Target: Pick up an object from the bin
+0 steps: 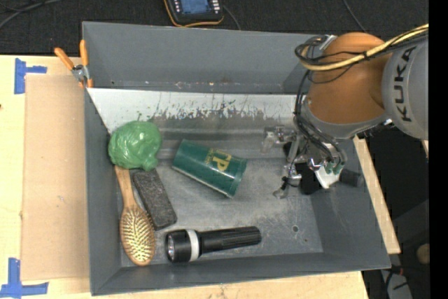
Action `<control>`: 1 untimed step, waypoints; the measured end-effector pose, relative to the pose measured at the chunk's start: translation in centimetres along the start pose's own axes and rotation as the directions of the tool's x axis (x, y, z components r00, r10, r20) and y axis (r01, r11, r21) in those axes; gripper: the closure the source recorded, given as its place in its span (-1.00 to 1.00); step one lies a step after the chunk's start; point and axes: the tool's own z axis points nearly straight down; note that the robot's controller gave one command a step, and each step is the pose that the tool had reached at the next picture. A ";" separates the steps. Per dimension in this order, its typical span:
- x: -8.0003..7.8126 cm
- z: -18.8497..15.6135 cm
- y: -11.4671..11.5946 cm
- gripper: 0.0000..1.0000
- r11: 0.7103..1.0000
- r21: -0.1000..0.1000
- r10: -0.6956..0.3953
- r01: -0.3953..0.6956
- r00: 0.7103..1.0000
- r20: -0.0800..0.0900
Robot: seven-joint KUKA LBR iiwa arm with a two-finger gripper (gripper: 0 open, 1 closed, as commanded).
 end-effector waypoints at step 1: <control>-1.1 7.5 3.4 -1.00 0.989 -0.002 0.145 -0.145 0.989 -0.003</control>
Offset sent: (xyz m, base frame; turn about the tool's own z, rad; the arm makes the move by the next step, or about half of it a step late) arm -0.0156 0.0531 -0.0660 -0.0137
